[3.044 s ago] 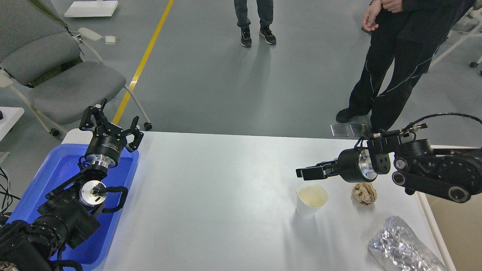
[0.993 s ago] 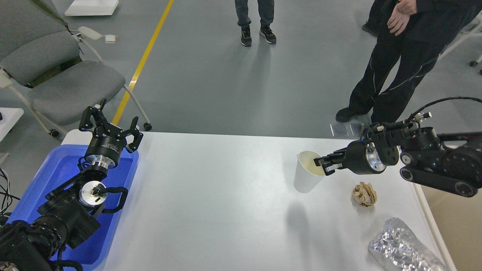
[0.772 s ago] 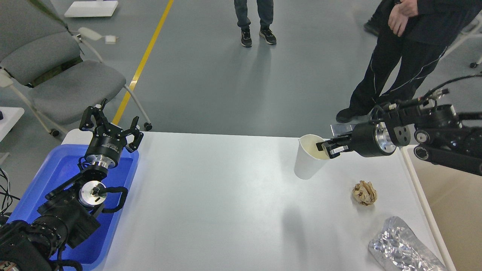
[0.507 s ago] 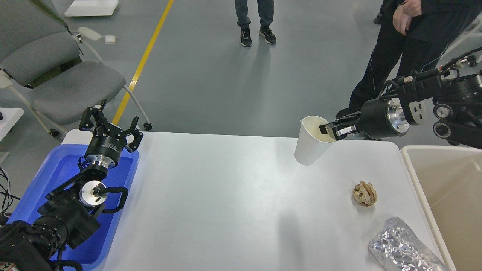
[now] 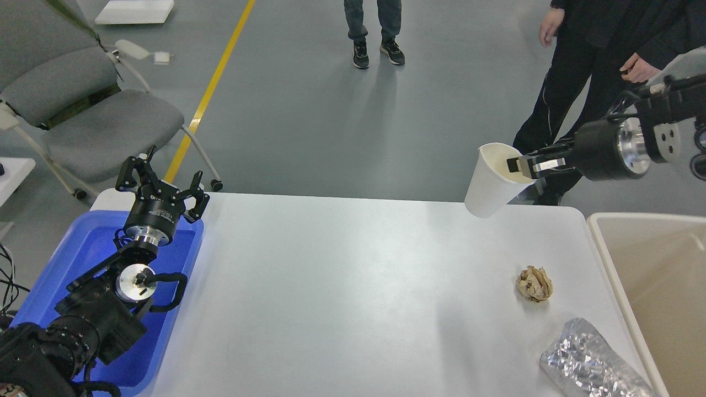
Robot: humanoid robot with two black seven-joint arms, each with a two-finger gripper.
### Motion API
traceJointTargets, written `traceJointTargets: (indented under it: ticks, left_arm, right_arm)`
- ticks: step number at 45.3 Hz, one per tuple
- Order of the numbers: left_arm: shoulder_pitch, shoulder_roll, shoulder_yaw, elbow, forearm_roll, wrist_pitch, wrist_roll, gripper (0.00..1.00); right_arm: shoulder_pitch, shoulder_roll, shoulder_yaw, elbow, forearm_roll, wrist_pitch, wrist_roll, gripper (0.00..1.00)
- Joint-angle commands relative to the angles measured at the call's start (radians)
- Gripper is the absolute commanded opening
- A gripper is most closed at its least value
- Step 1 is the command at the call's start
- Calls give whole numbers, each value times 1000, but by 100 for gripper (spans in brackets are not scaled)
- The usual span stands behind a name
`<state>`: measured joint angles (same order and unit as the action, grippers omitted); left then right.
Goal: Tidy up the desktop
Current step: 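Lift the cup with the right gripper and carry it to the beige bin, then release the cup into the beige bin with the right gripper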
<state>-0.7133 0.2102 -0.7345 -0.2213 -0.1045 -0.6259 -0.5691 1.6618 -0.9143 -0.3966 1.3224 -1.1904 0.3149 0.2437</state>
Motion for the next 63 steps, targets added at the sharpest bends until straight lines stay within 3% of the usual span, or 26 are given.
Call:
traceJointTargets:
  ticks: [1,14,24,35,49,63]
  left_arm:
    - [0,0,0,-1,0,0,0,100]
    - [0,0,0,-1,0,0,0,100]
    - [0,0,0,0,0,0,0,100]
    - [0,0,0,0,0,0,0,100]
    - [0,0,0,0,0,0,0,100]
    - [0,0,0,-1,0,0,0,100]
  right_arm:
    - [-190,-106,96,-198,37,-20,3,0]
    - [-497,-163,289,-371,130,-77,8,0]
    - [-677,-126,305,-549,291,-157,13,0]
    - [-862,46,311,-816,506,-244,19,0]
    - [-1048,383,300,-1359,643,-246,9,0]
    - [-1119,465,314,-1437,753,-283,-44,0]
